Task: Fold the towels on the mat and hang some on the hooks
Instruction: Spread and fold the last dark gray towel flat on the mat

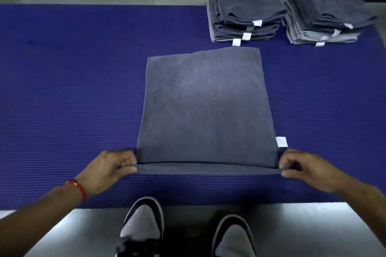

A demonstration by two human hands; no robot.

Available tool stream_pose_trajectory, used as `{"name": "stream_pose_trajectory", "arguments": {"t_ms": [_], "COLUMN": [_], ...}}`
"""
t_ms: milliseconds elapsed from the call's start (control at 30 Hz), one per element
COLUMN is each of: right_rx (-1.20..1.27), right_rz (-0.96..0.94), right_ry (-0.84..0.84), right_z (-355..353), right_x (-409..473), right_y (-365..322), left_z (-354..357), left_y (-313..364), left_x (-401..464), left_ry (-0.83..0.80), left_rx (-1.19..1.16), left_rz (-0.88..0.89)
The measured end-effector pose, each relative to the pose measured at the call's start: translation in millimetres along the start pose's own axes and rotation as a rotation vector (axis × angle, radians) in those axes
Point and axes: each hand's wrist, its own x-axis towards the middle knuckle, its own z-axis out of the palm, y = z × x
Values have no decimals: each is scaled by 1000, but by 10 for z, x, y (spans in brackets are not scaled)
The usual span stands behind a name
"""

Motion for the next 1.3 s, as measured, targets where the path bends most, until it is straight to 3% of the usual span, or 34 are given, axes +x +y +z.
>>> {"name": "stream_pose_trajectory", "arguments": {"t_ms": [100,200,300,400,500,567,667,833,933,1100,1200,1300], "right_rx": [-71,-128,-208,-302,-283,-253,-247,-234,-8,379,364,376], "right_rz": [2,20,46,103,115,124,173,414,519,500,438,332], "right_ry": [-46,-106,-226,-291,29,185,257,352,417,567,657,718], "right_z": [122,108,-19,-256,-564,-807,-1167,-1516,-1564,-1486,-1448,-1382], "right_x": [20,98,157,321,711,1080,1713,2644,2988,3262,3266,3212], "right_y": [107,142,114,-104,-358,-505,-593,-552,-527,-466,-479,-504], "left_z": [160,175,63,-162,-412,-622,-872,-1101,-1238,-1314,-1260,-1140], "left_y": [-69,-91,-125,-82,-40,-55,12,64,60,10,-89,-201], "left_x": [-68,-99,-44,208,798,1320,1994,2685,2886,2981,2978,2980], "left_ry": [-55,-90,-197,-104,147,215,263,312,217,164,340,601], "left_rx": [245,303,303,144,-18,-136,-447,-733,-949,-1127,-1150,-947], "left_rz": [193,243,193,51,-160,-388,-610,-703,-697,-632,-445,-372]}}
